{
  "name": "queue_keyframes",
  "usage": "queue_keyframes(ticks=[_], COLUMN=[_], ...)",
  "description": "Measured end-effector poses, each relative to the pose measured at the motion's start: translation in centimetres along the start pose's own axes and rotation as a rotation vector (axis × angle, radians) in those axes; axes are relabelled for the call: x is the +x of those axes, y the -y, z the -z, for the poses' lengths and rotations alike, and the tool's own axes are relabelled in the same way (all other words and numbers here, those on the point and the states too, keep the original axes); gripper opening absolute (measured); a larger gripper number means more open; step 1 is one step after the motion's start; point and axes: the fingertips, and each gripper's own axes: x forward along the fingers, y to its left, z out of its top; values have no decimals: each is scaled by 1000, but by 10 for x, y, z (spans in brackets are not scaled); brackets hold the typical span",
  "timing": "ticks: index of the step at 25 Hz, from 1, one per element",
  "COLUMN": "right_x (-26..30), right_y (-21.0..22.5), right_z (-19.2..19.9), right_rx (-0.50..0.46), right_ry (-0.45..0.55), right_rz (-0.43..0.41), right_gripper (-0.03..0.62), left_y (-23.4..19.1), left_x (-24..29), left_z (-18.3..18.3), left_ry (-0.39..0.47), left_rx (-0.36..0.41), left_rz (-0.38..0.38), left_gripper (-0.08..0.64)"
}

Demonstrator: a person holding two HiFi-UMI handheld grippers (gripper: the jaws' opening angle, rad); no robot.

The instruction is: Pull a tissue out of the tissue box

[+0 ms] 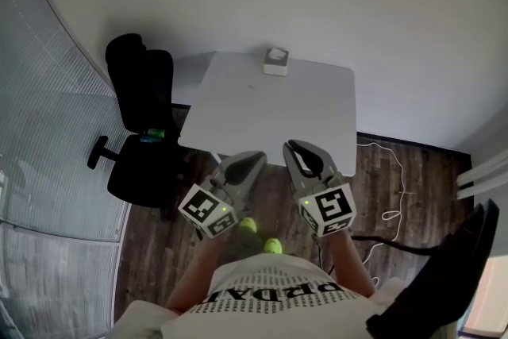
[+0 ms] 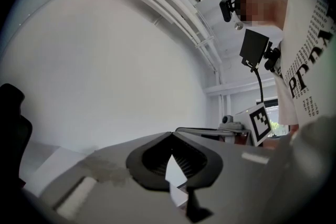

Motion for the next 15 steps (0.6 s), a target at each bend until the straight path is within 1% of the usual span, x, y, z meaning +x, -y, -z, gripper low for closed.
queue_keyframes(ticks=[6, 10, 15], right_x=[15, 21, 40], right_y=[12, 19, 40], right_z=[3, 5, 3], right_rx=[-4, -1, -3], right_ry=[-8, -15, -24], right_rz=[-5, 2, 23], right_gripper=[34, 34, 34], left_y=[-17, -24, -44], left_x=[14, 26, 47], left_z=[2, 2, -2], left_ry=[6, 7, 4], left_rx=[-16, -19, -13], left_rz=[-4, 12, 42], left_gripper=[-9, -9, -9])
